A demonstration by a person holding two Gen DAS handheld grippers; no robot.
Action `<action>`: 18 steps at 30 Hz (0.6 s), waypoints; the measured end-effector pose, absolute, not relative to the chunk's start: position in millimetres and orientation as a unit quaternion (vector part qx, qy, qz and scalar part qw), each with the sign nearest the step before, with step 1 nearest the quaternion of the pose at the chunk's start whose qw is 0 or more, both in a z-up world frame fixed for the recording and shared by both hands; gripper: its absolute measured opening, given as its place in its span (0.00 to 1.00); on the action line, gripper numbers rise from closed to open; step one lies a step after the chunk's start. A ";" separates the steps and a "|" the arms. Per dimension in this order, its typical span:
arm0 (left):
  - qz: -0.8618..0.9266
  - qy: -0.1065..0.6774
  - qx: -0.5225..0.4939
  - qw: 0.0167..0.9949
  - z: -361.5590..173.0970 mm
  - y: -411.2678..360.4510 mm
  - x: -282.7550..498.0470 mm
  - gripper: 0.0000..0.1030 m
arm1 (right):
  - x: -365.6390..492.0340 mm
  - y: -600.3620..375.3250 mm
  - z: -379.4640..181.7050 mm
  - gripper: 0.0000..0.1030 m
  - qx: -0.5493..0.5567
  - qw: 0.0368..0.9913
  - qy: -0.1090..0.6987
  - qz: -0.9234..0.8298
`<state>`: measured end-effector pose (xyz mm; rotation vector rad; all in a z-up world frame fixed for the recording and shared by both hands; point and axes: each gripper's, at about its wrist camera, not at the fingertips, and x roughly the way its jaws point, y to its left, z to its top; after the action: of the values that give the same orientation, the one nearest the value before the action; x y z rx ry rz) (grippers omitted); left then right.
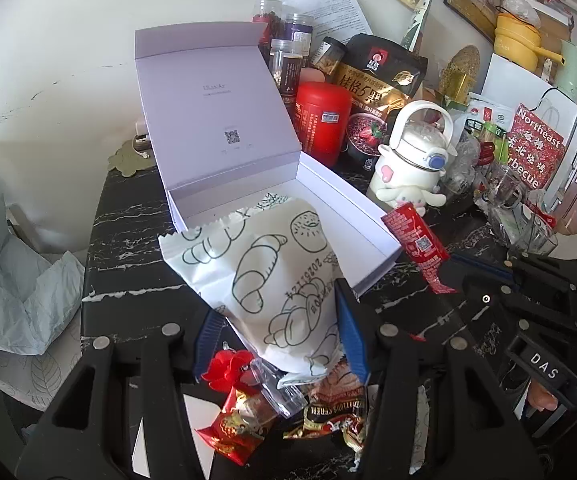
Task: Organize objects
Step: 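Carry the ketchup packet and croissant pouch with both grippers into the lavender box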
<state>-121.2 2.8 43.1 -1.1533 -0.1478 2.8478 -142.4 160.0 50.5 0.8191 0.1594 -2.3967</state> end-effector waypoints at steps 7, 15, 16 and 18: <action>0.923 -0.043 -0.381 0.034 35.8 -4.8 -157.5 0.49 | -178.6 148.0 45.5 0.06 0.313 0.304 0.066 -0.897; 0.925 -0.035 -0.376 0.028 29.4 -9.1 -196.8 0.49 | -221.6 134.5 41.3 0.06 0.307 0.312 0.072 -0.896; 0.926 -0.034 -0.375 0.026 28.3 -9.8 -200.5 0.49 | -226.6 132.3 41.1 0.06 0.306 0.314 0.075 -0.896; 0.926 -0.033 -0.375 0.024 26.2 -11.4 -209.2 0.49 | -237.5 126.8 40.5 0.06 0.303 0.317 0.082 -0.895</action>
<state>-209.2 -11.4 26.2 -1.1591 -0.1024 2.8656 -237.5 126.8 40.5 0.7974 0.2164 -2.3553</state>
